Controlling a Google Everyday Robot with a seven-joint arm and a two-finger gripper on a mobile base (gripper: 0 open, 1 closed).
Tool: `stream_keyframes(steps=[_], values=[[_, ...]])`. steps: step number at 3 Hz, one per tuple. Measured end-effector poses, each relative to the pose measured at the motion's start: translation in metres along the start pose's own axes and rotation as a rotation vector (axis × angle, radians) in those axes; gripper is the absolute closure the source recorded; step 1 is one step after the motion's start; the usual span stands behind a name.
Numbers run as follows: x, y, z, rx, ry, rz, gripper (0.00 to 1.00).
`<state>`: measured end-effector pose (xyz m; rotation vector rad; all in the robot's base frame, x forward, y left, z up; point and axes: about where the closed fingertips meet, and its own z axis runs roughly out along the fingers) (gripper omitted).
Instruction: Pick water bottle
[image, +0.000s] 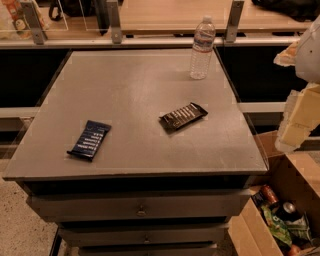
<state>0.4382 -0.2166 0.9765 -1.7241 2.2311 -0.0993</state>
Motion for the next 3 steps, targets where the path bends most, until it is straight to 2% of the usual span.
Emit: stream_keyframes(steps=[1, 2, 3], values=[[0.000, 0.000, 0.000, 0.000, 0.000, 0.000, 0.00], [-0.009, -0.008, 0.000, 0.027, 0.012, -0.016, 0.00], [-0.029, -0.031, 0.000, 0.079, -0.016, -0.016, 0.00]])
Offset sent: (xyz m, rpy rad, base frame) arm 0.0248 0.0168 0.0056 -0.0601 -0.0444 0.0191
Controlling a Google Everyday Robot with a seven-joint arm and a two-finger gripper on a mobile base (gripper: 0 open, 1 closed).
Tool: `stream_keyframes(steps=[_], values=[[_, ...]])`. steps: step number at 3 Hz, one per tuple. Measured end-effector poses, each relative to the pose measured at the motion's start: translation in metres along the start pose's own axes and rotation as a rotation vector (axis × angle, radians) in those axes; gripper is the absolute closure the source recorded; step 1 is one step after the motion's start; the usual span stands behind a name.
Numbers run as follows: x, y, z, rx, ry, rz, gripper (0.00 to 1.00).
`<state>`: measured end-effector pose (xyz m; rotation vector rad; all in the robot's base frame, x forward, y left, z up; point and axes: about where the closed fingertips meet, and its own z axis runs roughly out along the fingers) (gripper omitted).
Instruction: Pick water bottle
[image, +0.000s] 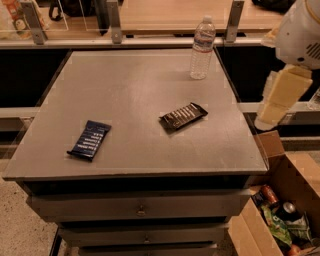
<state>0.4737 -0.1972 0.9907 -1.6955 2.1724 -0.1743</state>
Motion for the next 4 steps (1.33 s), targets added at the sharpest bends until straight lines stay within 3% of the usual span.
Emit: stream_keyframes(steps=[1, 2, 4], values=[[-0.024, -0.031, 0.003, 0.043, -0.051, 0.000, 0.00], [-0.039, -0.065, 0.007, 0.083, -0.113, 0.039, 0.00], [-0.021, -0.134, 0.018, 0.117, -0.242, 0.238, 0.00]])
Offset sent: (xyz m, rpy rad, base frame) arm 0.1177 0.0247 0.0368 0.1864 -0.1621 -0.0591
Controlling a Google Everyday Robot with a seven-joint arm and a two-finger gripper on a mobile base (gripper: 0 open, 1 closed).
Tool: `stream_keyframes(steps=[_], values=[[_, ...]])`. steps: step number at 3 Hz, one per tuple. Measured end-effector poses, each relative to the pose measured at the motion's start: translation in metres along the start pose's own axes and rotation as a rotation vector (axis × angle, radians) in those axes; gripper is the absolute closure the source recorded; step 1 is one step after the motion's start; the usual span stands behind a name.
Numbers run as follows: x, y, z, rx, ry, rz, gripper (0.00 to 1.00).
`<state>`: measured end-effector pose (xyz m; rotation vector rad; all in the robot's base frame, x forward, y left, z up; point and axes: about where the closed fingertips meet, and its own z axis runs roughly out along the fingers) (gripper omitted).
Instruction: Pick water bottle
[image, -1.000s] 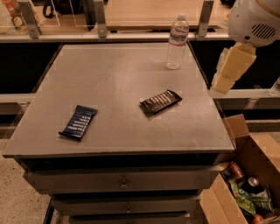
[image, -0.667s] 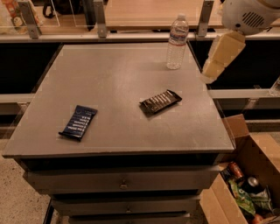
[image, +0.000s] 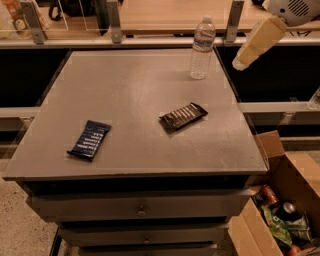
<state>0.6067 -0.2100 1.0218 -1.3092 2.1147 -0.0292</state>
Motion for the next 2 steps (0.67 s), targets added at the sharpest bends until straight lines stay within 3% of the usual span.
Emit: stream_keyframes(steps=[1, 2], values=[[0.008, -0.025, 0.013, -0.012, -0.067, 0.057, 0.00], [0.003, -0.042, 0.030, -0.032, -0.149, 0.062, 0.00]])
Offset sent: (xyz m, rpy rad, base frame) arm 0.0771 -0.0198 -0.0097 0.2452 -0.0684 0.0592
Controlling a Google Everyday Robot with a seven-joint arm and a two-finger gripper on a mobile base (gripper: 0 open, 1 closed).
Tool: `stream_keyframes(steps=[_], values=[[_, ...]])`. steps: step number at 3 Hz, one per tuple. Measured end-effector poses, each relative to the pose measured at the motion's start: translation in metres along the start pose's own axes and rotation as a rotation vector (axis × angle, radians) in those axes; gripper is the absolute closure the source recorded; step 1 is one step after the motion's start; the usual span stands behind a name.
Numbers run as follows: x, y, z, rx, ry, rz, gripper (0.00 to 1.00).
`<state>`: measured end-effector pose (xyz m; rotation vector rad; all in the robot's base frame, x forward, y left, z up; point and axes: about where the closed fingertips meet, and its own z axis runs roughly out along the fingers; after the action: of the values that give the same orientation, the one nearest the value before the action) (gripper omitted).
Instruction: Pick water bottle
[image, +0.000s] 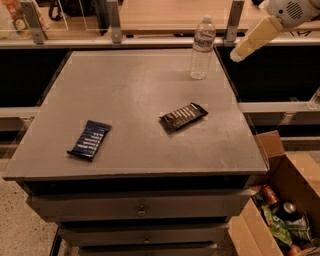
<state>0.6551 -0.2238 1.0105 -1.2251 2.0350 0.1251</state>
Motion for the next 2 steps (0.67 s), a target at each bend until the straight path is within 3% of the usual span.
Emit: stream_keyframes(steps=[2], values=[[-0.013, -0.025, 0.044, -0.021, -0.131, 0.002, 0.00]])
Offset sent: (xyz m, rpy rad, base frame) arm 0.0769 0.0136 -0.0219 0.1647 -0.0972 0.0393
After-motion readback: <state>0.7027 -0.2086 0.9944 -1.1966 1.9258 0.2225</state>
